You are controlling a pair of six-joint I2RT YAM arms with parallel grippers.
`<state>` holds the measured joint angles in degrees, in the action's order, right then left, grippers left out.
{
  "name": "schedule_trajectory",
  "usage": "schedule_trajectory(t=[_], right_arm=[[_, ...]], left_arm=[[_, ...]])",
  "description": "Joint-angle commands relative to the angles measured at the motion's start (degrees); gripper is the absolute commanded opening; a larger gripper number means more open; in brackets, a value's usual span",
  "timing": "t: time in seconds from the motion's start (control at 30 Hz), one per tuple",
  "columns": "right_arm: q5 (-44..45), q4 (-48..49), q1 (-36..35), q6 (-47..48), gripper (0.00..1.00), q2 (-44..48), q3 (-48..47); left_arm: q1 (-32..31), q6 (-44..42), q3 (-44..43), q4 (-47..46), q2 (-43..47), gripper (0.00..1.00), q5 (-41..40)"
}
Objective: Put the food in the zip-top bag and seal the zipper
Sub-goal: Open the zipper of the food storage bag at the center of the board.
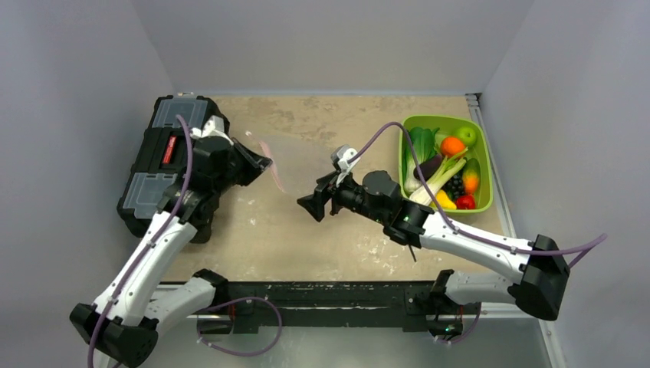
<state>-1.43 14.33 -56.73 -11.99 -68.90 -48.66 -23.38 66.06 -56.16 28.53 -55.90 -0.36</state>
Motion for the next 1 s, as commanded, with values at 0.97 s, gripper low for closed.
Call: schedule_trajectory(t=[0.97], right_arm=[[-1.6,-10.3,19.1,-35.7,0.80,9.3,8.4]], left_arm=[[-15.3,-27.9,-3.0,-8.7,-19.2,0.00,17.7]])
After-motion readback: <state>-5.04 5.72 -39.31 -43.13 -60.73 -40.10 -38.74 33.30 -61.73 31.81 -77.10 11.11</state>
